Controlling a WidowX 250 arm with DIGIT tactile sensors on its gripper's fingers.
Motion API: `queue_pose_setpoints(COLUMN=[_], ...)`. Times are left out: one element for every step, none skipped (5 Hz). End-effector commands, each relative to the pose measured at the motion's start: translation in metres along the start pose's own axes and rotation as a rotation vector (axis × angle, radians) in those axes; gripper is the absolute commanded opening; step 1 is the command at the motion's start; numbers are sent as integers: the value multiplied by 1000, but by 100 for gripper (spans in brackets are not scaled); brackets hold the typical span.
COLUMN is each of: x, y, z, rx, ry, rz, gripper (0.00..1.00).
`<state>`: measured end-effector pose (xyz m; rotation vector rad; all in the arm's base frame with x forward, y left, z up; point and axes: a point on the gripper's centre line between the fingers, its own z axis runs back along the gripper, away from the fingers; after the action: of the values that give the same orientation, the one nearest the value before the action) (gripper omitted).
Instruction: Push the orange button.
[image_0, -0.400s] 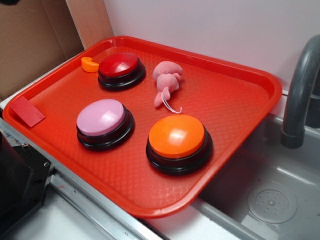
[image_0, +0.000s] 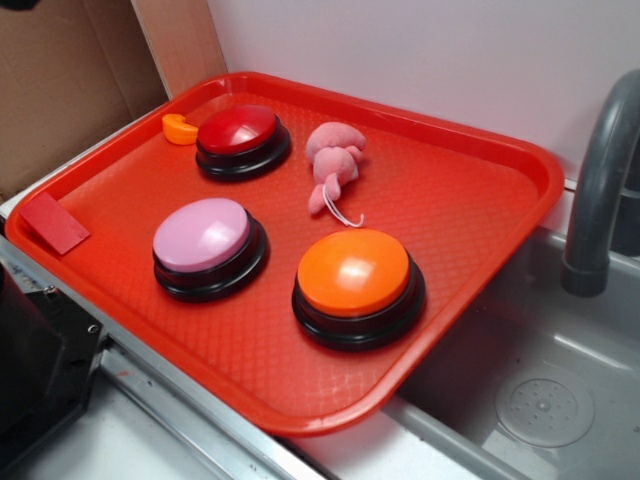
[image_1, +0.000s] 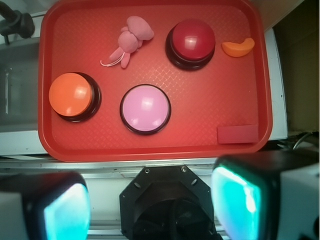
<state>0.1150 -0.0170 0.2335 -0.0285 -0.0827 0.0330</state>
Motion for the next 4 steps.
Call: queue_pose_setpoints(x=[78, 80, 77, 69], y=[-74, -95, -103, -113], z=[-40, -60, -80, -123], rx=[169, 134, 86, -22], ry=[-141, -180, -176, -156], rz=[-525, -703, -761, -779], gripper=[100, 100, 100, 100])
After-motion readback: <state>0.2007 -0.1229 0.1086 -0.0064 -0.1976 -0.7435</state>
